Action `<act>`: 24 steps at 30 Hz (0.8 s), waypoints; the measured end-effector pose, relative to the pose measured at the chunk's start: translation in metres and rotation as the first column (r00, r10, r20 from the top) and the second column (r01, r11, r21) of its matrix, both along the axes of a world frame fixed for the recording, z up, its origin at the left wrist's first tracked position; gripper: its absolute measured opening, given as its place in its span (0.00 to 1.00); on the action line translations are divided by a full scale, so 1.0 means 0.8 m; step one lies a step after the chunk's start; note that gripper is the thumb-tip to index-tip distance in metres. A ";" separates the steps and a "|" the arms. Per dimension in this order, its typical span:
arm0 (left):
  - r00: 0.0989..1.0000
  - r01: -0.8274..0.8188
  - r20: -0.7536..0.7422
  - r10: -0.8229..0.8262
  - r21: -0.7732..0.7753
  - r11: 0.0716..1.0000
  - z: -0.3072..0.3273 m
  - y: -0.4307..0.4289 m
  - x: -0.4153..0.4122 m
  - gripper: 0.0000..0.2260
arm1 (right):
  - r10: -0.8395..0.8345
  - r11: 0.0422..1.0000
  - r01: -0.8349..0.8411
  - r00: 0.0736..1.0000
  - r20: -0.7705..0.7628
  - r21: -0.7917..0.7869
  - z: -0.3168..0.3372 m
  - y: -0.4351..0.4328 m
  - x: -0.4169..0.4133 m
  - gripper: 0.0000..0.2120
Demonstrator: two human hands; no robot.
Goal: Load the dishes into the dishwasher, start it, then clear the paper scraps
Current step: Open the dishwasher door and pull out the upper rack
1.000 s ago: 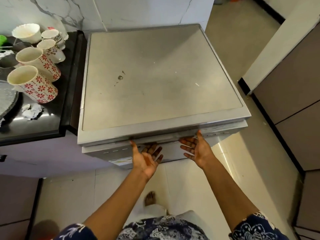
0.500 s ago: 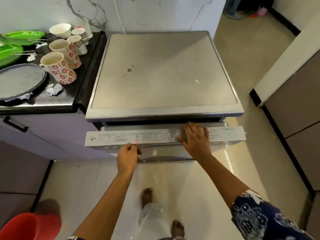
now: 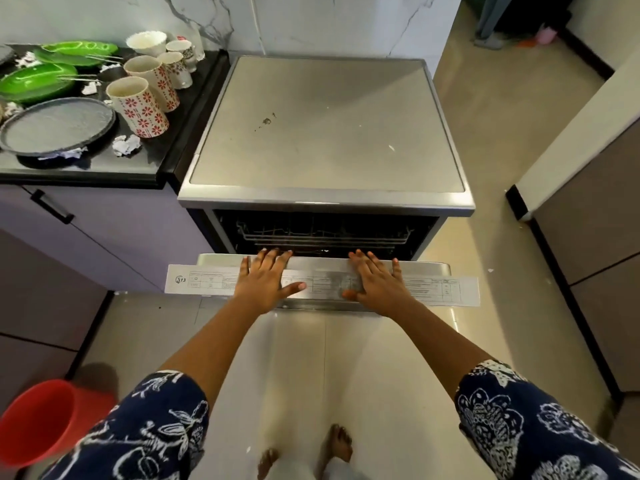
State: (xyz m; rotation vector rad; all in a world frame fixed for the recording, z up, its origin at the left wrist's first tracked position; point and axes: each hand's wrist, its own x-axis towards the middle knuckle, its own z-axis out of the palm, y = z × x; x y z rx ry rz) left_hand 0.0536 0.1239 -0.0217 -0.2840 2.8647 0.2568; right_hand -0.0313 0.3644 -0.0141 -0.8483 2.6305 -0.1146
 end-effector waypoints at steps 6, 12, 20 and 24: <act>1.000 0.001 -0.013 -0.001 -0.009 1.000 -0.028 0.024 0.068 0.39 | 0.025 0.997 -0.030 0.997 0.071 0.066 -0.016 0.007 0.047 0.44; 0.994 0.062 0.095 -0.062 0.005 0.998 -0.072 0.048 0.154 0.40 | 0.038 0.986 -0.062 0.987 0.155 0.155 -0.063 0.021 0.137 0.47; 0.989 0.020 0.149 -0.012 -0.053 0.998 -0.217 0.113 0.323 0.38 | -0.049 0.965 0.022 0.994 0.097 0.261 -0.216 0.063 0.326 0.43; 0.984 0.021 0.179 -0.014 -0.033 0.999 -0.303 0.138 0.389 0.36 | -0.071 0.955 0.025 0.987 0.147 0.294 -0.299 0.079 0.391 0.43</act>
